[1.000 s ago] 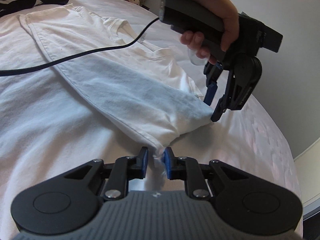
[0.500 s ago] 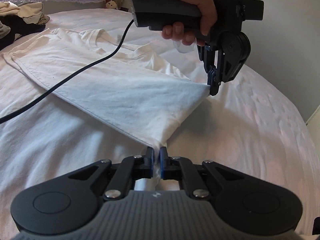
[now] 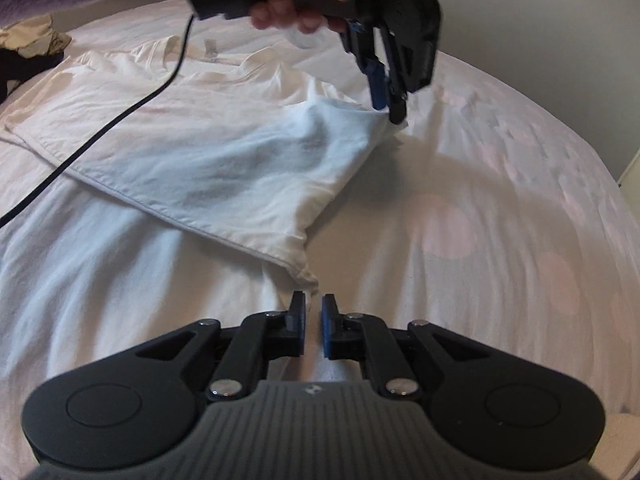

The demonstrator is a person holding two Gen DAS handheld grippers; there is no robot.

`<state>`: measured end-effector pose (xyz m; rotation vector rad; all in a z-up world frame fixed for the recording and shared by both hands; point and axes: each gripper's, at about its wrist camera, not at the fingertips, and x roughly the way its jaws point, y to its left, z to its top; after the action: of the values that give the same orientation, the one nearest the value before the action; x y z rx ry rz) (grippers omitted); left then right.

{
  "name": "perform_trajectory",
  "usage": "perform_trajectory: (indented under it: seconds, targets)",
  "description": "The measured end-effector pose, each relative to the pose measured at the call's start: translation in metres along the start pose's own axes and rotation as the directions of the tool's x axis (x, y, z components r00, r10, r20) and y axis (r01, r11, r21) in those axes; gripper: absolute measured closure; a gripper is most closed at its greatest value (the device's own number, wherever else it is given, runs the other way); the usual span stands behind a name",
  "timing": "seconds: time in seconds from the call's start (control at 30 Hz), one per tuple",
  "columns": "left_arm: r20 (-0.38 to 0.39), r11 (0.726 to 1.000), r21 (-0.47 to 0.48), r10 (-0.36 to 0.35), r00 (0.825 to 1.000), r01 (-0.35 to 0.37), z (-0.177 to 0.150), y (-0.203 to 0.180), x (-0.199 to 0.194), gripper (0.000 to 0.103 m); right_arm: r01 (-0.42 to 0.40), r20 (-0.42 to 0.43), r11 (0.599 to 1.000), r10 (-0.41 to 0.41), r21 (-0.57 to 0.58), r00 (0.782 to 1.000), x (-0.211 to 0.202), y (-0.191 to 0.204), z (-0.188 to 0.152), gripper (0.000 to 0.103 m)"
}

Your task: Fold clothes

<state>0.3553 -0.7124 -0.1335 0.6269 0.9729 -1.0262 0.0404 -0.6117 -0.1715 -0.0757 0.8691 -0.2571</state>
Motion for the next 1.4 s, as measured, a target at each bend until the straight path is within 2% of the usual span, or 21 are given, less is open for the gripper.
perform_trajectory:
  seconds: [0.07, 0.17, 0.33, 0.47, 0.67, 0.83, 1.0, 1.1, 1.17, 1.33, 1.4]
  targets:
    - [0.014, 1.000, -0.016, 0.015, 1.000, -0.014, -0.013, 0.010, -0.025, 0.073, 0.009, 0.003, 1.000, -0.009, 0.003, 1.000, -0.003, 0.000, 0.001, 0.079]
    - [0.024, 0.998, -0.054, 0.047, 0.999, -0.045, -0.048, 0.031, -0.073, 0.060, 0.017, 0.009, 0.999, -0.018, 0.032, 1.000, -0.005, -0.002, 0.002, 0.071]
    - [0.017, 0.984, -0.130, 0.126, 0.992, -0.123, -0.137, 0.052, -0.157, 0.060, -0.012, 0.041, 0.997, 0.009, 0.073, 0.999, -0.020, 0.000, 0.008, 0.070]
    - [-0.014, 0.969, -0.191, 0.156, 0.988, -0.156, -0.218, 0.054, -0.213, 0.060, -0.081, 0.079, 0.997, 0.079, 0.020, 0.994, -0.038, 0.025, 0.018, 0.065]
    - [-0.048, 0.961, -0.224, 0.154, 0.987, -0.161, -0.320, 0.035, -0.271, 0.060, -0.192, 0.036, 0.976, 0.196, -0.108, 0.980, -0.072, 0.074, 0.005, 0.058]
    - [-0.104, 0.979, -0.161, 0.112, 0.988, -0.128, -0.385, 0.009, -0.287, 0.060, -0.284, -0.067, 0.931, 0.276, -0.228, 0.959, -0.111, 0.102, -0.031, 0.052]
    - [-0.163, 0.998, -0.065, 0.011, 0.987, -0.022, -0.431, -0.022, -0.288, 0.058, -0.386, -0.180, 0.855, 0.343, -0.347, 0.922, -0.149, 0.118, -0.066, 0.043]
    - [-0.199, 0.999, 0.023, -0.018, 0.980, 0.023, -0.452, -0.039, -0.287, 0.058, -0.421, -0.248, 0.814, 0.346, -0.400, 0.905, -0.161, 0.126, -0.077, 0.038]
    - [-0.222, 0.996, 0.070, -0.032, 0.975, 0.048, -0.462, -0.046, -0.288, 0.057, -0.417, -0.291, 0.795, 0.313, -0.439, 0.904, -0.164, 0.131, -0.083, 0.038]
    - [-0.318, 0.976, 0.173, -0.072, 0.945, 0.133, -0.477, -0.056, -0.290, 0.056, -0.403, -0.313, 0.809, 0.286, -0.428, 0.906, -0.172, 0.129, -0.086, 0.038]
    - [-0.365, 0.960, 0.237, -0.054, 0.929, 0.149, -0.478, -0.061, -0.290, 0.056, -0.391, -0.304, 0.818, 0.278, -0.422, 0.911, -0.176, 0.129, -0.087, 0.038]
